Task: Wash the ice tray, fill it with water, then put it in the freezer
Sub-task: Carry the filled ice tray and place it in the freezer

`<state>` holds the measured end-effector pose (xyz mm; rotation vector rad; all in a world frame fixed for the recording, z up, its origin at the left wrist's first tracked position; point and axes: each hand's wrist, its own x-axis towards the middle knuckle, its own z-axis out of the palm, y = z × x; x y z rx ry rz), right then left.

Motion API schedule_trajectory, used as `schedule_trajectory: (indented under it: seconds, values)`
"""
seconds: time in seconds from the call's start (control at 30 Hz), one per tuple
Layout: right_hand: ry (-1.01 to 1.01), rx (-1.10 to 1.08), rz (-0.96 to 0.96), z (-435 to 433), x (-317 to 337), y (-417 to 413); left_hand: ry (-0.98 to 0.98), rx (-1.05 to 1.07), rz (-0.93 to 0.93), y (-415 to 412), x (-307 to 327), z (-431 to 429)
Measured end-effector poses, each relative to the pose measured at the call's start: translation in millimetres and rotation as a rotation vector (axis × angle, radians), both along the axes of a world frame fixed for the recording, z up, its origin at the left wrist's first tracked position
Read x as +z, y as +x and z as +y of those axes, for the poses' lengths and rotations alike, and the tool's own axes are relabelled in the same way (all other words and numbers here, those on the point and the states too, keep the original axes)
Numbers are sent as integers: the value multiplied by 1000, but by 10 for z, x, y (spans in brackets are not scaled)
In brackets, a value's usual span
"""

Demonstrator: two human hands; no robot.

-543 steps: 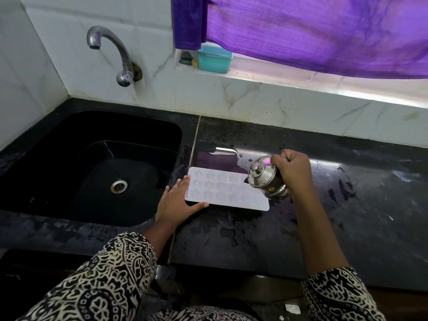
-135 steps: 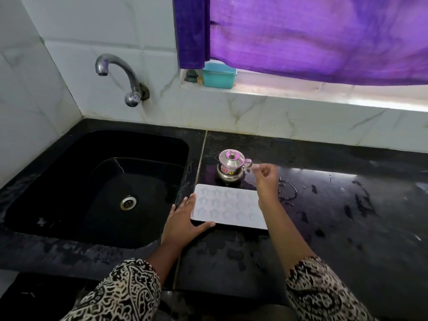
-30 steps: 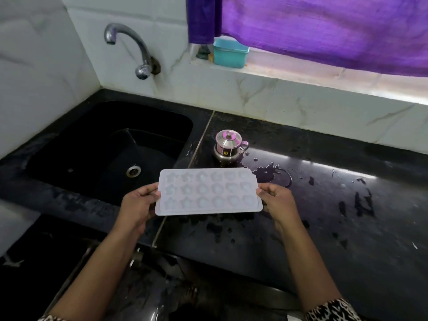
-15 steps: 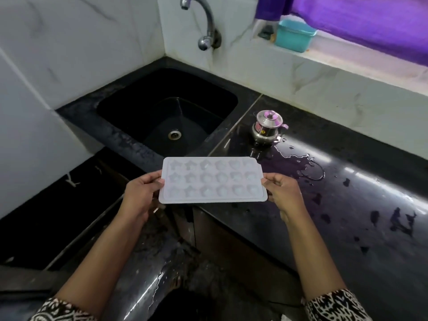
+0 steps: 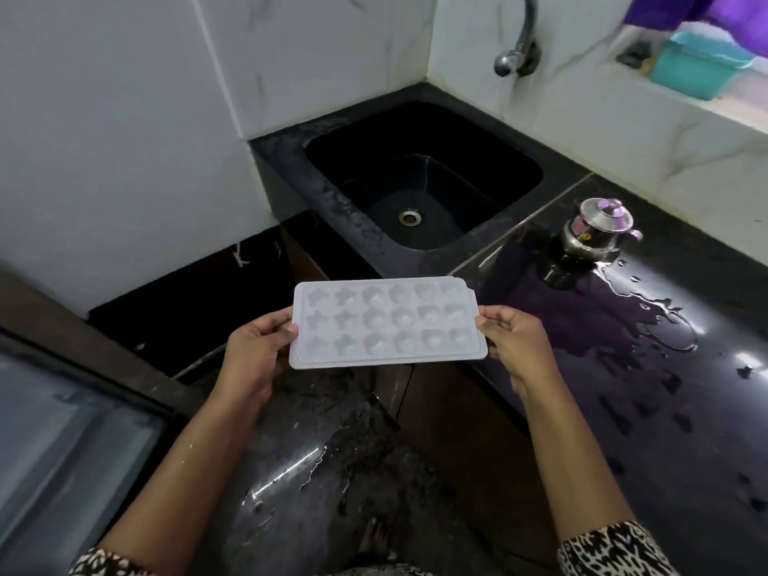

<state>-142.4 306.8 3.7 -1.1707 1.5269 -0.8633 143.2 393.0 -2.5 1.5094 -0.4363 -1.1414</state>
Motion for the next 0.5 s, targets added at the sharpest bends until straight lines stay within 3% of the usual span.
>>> schedule_trajectory:
  seconds: [0.5]
  values:
    - [32, 363, 5, 1032, -133, 1128, 39, 344, 26, 615, -32, 2019]
